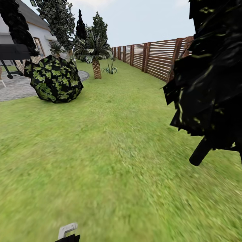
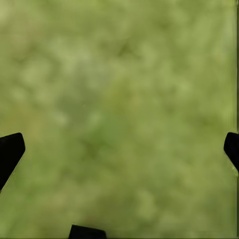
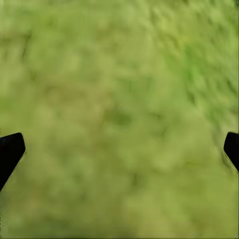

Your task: Take the three Easter eggs out of the wicker basket on the lawn in the garden, then place them on the lawn next to a single tree (choose any tree) so that all three eggs are next to the same tree and none are left in the basket.

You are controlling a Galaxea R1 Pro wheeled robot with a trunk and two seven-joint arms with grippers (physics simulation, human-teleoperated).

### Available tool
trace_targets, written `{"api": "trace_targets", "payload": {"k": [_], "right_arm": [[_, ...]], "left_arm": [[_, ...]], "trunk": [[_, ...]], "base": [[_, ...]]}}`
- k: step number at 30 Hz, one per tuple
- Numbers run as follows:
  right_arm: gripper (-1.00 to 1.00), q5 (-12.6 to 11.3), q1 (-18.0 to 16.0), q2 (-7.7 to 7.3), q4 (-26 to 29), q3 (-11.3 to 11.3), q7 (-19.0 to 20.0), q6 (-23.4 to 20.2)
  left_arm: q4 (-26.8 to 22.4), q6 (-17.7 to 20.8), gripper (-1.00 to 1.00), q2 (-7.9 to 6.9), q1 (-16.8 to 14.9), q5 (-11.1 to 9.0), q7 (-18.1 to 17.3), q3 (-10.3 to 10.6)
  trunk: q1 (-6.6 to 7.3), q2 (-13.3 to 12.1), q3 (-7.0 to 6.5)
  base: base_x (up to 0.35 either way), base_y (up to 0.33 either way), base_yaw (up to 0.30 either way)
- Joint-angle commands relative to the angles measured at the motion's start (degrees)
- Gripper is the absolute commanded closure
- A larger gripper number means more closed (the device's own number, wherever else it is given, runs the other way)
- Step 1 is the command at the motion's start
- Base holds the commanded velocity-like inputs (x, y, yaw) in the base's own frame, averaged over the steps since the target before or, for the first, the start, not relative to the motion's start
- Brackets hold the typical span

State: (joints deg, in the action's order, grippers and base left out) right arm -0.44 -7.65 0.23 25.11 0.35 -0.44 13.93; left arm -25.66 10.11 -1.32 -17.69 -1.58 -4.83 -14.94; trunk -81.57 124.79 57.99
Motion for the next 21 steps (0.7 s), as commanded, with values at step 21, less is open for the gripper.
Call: {"api": "trace_targets", "payload": {"k": [21], "right_arm": [[-1.00, 0.0, 0.0, -0.03, -0.1, 0.0, 0.1, 0.0]], "left_arm": [[0.0, 0.0, -1.00, -0.01, 0.0, 0.0, 0.0, 0.0]], "trunk": [[0.00, 0.0, -0.37]], "base": [[0.339, 0.000, 0.183]]}}
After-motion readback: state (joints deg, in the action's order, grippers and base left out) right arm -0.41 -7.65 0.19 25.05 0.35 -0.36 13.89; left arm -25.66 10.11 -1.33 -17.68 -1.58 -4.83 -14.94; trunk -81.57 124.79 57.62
